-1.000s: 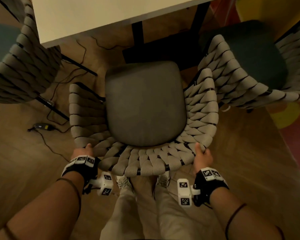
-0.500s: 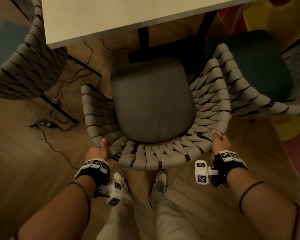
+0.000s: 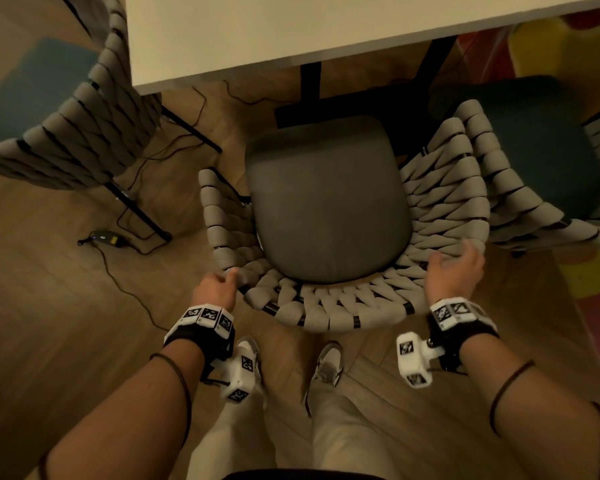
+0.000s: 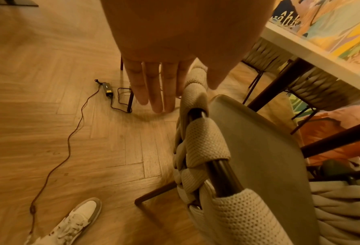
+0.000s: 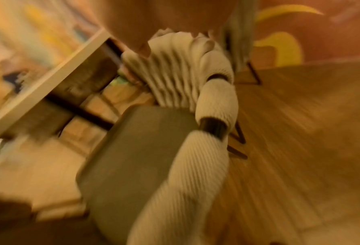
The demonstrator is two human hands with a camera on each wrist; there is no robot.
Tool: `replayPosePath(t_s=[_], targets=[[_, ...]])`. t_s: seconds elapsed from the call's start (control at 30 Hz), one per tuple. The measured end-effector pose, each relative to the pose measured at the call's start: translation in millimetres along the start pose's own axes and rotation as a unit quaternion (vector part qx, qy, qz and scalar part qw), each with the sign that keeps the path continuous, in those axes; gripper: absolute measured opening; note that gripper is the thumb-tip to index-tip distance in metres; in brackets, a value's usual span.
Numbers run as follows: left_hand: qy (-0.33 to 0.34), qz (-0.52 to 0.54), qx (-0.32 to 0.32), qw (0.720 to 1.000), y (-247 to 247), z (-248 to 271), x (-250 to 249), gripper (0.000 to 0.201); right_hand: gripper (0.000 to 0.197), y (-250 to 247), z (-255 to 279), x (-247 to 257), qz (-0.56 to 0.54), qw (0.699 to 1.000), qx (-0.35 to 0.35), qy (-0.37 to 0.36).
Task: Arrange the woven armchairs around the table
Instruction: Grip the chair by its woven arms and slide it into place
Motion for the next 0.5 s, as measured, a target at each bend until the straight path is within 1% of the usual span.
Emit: replayPosePath(t_s=[0.03, 0.1, 0.17, 0.2, 0.27, 0.33, 0.4, 0.5], targets=[[0.009, 0.016, 0.016, 1.000, -4.0, 0.3, 2.1, 0.042, 0.053, 9.4, 15.1, 12.4, 0.025, 0.997, 0.028, -0.066], [0.023, 0.055, 0.061, 0.996, -11.8, -3.5, 8.8, 0.029, 0.038, 33.5, 49.4, 31.9, 0.052, 0.975, 0.122, -0.179], [0.034, 0.104, 0.125, 0.986, -21.5, -9.4, 19.3, 0.027, 0.025, 58.9, 84.3, 48.2, 0.072, 0.939, 0.220, -0.255], [0.040, 0.119, 0.153, 0.980, -28.1, -13.8, 26.2, 0.025, 0.022, 69.7, 99.9, 57.4, 0.081, 0.923, 0.251, -0.280], [0.050, 0.121, 0.190, 0.973, -45.8, -24.7, 43.6, 0.024, 0.018, 86.5, 125.9, 80.7, 0.094, 0.905, 0.286, -0.300], [0.048, 0.113, 0.208, 0.970, -67.1, -43.2, 69.6, 0.027, 0.012, 101.0, 147.3, 104.5, 0.096, 0.902, 0.302, -0.292], [0.033, 0.101, 0.221, 0.969, -89.7, -67.3, 104.9, 0.027, 0.006, 115.3, 164.9, 123.7, 0.082, 0.906, 0.330, -0.251], [-0.015, 0.110, 0.215, 0.970, -129.6, -105.6, 167.6, 0.027, 0.015, 142.7, 184.8, 145.8, 0.095, 0.895, 0.384, -0.209]])
Point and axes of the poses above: each hand's wrist, its own z-axis away from the middle knuckle, its own y-axis out of the palm, x = y × z, the point moved 3 cm from there along -z, towards the middle knuckle, and after that the axes turned 11 degrees about -y, right-handed, at the moved point
